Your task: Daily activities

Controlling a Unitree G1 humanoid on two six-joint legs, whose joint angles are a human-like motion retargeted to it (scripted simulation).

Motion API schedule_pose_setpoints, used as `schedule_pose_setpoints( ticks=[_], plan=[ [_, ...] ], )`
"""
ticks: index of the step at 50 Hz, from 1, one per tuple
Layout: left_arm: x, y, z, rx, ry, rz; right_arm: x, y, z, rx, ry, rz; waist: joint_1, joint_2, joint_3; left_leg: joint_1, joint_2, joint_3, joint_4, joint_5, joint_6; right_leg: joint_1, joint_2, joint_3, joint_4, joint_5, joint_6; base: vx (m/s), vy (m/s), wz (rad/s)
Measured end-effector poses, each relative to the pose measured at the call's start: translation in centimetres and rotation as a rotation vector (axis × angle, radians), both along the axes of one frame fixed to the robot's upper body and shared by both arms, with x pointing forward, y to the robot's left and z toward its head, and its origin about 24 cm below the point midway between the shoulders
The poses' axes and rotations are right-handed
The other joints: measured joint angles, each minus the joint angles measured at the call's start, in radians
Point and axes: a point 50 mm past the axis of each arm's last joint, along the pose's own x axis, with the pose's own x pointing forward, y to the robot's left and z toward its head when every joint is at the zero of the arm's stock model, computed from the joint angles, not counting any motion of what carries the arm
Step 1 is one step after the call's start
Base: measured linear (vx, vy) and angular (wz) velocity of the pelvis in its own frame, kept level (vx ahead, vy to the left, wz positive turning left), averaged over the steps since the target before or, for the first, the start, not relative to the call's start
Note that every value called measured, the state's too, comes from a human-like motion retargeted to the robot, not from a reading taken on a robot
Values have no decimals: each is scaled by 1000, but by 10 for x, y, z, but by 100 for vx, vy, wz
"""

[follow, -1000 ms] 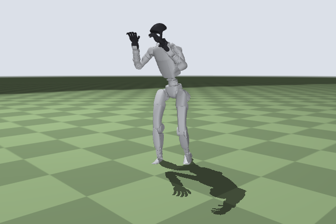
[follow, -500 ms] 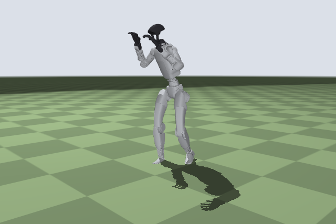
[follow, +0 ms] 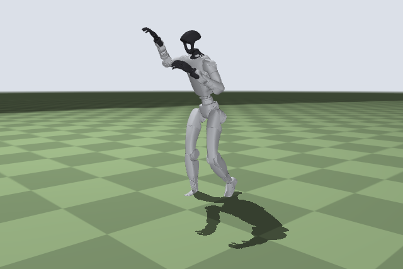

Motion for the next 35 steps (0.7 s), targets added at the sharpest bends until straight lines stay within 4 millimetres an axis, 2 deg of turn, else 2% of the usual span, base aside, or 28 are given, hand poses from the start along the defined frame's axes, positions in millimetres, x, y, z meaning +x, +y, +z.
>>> schedule_pose_setpoints(
  ticks=[1,2,3,4,5,6,7,8,9,10,11,12,13,14,16,20,23,28,35],
  plan=[
    [5,-9,-5,-18,44,-99,9,-44,20,185,62,-41,48,-31,7,-20,-18,-12,-9,33,0,3,-17,8,-33,12,0,8,1,15],
    [9,-19,-9,-33,89,-194,8,-93,30,399,111,-70,98,-64,17,-38,-31,-22,-16,61,-1,6,-30,15,-64,25,0,7,0,14],
    [13,-27,-15,-44,138,-280,4,-145,26,645,168,-64,153,-101,32,-52,-35,-29,-21,83,-1,7,-37,19,-89,40,0,6,-1,10],
    [17,-33,-21,-49,184,-337,-1,-178,15,816,198,-48,198,-126,48,-62,-36,-33,-24,95,-1,8,-41,23,-105,52,0,5,-1,5],
    [19,-37,-26,-51,229,-380,-5,-200,2,947,222,-28,237,-146,64,-70,-34,-35,-27,102,-1,8,-43,25,-118,62,0,0,0,0],
    [20,-35,-31,-63,254,-381,0,-197,3,928,228,6,261,-145,75,-74,-30,-33,-29,105,0,4,-42,27,-123,68,0,0,0,0],
    [20,-32,-36,-83,272,-370,9,-185,8,862,226,46,272,-137,82,-76,-30,-32,-34,108,0,3,-45,27,-128,71,0,0,0,0],
    [19,-24,-42,-122,279,-334,27,-152,21,700,205,111,259,-114,80,-74,-42,-35,-44,114,0,8,-58,22,-133,68,0,0,0,0],
    [16,-13,-48,-170,277,-277,44,-106,30,501,187,192,231,-78,74,-68,-50,-33,-53,110,0,8,-67,14,-127,62,0,0,0,0],
    [13,-1,-55,-221,273,-207,52,-50,33,284,152,293,195,-36,66,-60,-56,-28,-64,102,0,5,-74,5,-115,54,0,-3,0,21],
    [10,10,-61,-274,273,-139,54,-2,22,109,133,400,152,4,63,-47,-57,-20,-75,81,0,2,-77,-9,-94,46,0,-4,-1,25],
    [6,19,-68,-320,275,-77,48,36,4,-23,103,507,114,38,61,-34,-58,-12,-85,61,1,-2,-80,-25,-72,39,0,-4,-2,29],
    [5,25,-74,-353,281,-32,42,55,-18,-80,87,597,83,59,61,-22,-58,-4,-94,40,1,-4,-82,-41,-52,35,0,-4,-3,25],
    [5,28,-79,-374,288,0,36,63,-40,-84,80,667,63,69,62,-12,-58,2,-102,25,2,-6,-84,-55,-36,34,0,-5,-4,21],
    [8,30,-86,-404,306,35,30,63,-75,-8,82,756,41,80,64,2,-55,13,-112,5,2,-8,-87,-78,-15,36,0,-6,-5,4],
    [18,26,-95,-432,332,51,33,55,-111,161,117,809,17,115,56,19,-35,39,-123,-11,2,-10,-81,-94,-6,56,0,-7,-3,-28],
    [25,25,-94,-398,340,70,36,55,-122,195,149,787,7,131,35,33,-29,61,-138,-21,2,-4,-77,-91,-25,74,0,-5,-1,-37],
    [37,30,-97,-373,360,126,41,58,-127,185,196,739,1,151,3,55,-20,101,-163,-32,2,9,-67,-69,-74,110,0,-4,0,-42],
    [46,54,-118,-443,429,250,53,53,-137,203,258,670,-14,183,-20,84,5,140,-170,-27,2,39,-41,-39,-139,164,0,-4,-1,-42]
  ],
)
